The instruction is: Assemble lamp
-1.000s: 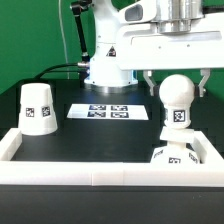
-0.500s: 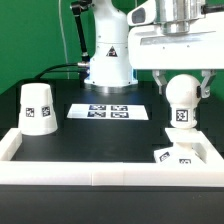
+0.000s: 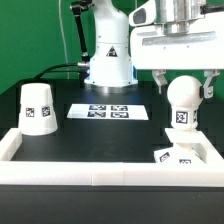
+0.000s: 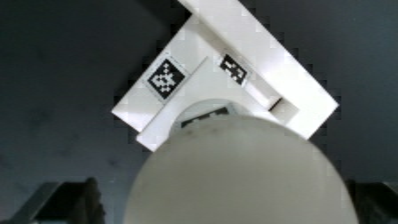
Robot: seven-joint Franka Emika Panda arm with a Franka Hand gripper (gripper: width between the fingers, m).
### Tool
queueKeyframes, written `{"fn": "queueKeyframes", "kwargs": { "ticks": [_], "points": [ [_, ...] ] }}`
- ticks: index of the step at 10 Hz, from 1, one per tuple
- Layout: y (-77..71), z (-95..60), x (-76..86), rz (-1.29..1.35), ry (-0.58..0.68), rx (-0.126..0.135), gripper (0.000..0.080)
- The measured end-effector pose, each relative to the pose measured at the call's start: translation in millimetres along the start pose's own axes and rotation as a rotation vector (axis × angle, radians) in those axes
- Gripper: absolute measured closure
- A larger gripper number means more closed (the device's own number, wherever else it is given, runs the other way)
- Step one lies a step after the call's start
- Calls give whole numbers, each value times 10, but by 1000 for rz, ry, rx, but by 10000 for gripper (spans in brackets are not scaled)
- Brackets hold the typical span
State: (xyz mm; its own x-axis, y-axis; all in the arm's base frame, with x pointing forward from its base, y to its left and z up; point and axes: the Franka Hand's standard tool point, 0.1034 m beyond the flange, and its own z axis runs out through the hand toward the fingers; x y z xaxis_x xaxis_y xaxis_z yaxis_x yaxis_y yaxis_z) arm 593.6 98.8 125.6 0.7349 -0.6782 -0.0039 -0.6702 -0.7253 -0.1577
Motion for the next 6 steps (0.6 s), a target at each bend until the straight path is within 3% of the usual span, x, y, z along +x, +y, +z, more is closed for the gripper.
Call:
{"fn": "queueKeyframes", "kwargs": {
  "ticks": [6],
  "points": [
    [6,40,15,-520,9,1,100]
  ]
}}
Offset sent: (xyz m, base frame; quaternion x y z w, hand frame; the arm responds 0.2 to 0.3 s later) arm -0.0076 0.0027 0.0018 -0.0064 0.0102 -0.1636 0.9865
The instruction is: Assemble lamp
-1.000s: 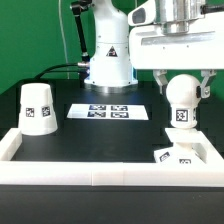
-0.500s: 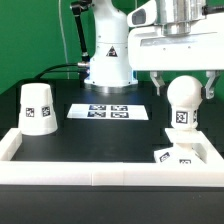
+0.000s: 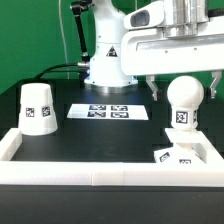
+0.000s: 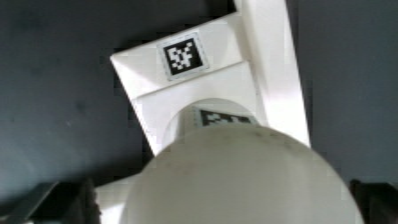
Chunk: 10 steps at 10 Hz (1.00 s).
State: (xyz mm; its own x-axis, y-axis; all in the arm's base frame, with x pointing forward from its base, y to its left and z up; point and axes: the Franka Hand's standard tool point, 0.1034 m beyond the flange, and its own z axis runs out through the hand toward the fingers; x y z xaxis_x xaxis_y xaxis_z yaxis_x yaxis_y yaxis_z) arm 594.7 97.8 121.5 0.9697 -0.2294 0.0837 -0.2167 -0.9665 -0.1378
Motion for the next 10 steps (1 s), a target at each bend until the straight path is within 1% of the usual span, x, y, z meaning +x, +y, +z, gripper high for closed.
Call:
{"fn": "queueKeyframes", "kwargs": {
  "ticks": [1,3,5,6,8,10],
  "points": [
    [0,0,0,-41,0,0,100],
    [20,-5,12,-307,1,-3,100],
    [-31,-3,-4,-444,1,-10,100],
    [-46,-1,-11,-547,0,-17,100],
    [-71,-1,-19,-655,-2,-21,100],
    [-53,9,-18,-878,-8,-29,100]
  ]
}}
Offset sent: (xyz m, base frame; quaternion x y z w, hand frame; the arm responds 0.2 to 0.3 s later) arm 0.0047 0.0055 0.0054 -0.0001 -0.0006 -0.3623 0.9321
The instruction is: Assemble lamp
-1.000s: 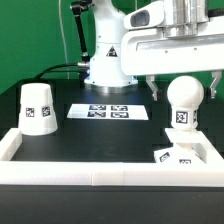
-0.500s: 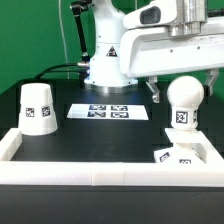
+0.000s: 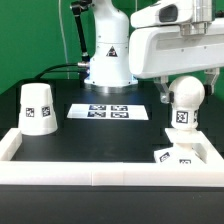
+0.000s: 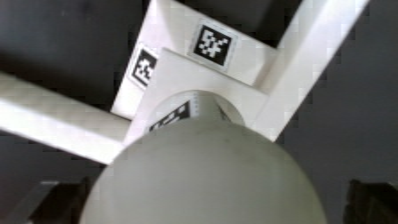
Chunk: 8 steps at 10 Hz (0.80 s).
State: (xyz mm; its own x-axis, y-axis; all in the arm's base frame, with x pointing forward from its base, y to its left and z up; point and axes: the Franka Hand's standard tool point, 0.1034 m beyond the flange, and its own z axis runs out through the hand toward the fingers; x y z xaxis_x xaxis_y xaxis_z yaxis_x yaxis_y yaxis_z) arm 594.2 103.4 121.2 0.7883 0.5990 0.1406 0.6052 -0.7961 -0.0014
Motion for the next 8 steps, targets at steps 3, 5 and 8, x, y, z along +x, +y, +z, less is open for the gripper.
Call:
{"fn": "queueKeyframes", "kwargs": {
  "ticks": [3,5,8],
  "points": [
    [53,-10,30,-278,-12,-21,100],
    [34,-16,56,-363,-17,-35,100],
    [3,-13,72,-561,-35,-49,100]
  ]
}}
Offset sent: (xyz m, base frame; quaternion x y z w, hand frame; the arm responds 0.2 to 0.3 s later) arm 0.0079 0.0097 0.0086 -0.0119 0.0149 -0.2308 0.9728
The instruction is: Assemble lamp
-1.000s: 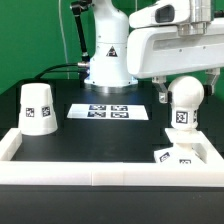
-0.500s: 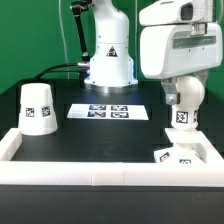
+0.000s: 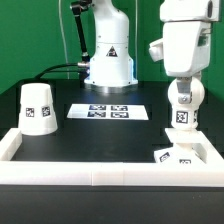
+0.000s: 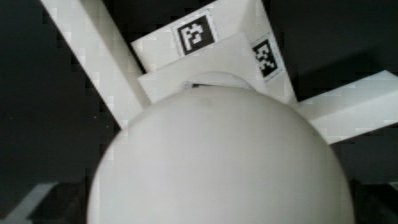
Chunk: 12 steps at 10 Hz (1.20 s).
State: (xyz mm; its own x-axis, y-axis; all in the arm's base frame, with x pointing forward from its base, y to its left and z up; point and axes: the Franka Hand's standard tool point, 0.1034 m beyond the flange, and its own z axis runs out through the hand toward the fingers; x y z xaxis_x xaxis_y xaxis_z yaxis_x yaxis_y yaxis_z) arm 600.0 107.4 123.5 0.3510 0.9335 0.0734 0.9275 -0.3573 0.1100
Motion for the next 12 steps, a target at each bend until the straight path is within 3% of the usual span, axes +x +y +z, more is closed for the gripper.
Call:
{"fn": "queueKeyframes", "kwargs": {
  "ticks": [4,8,9,10,11,12],
  "points": [
    [38,-1,-64,-218,-20,-10,100],
    [31,56,61,-268,-29,-13,104],
    [49,52,38,-263,-29,-14,243],
    [48,55,37,-262,-29,-14,334],
    [48,58,34,-262,-30,-13,334],
    [49,59,31,-249,-29,-13,547]
  ]
}}
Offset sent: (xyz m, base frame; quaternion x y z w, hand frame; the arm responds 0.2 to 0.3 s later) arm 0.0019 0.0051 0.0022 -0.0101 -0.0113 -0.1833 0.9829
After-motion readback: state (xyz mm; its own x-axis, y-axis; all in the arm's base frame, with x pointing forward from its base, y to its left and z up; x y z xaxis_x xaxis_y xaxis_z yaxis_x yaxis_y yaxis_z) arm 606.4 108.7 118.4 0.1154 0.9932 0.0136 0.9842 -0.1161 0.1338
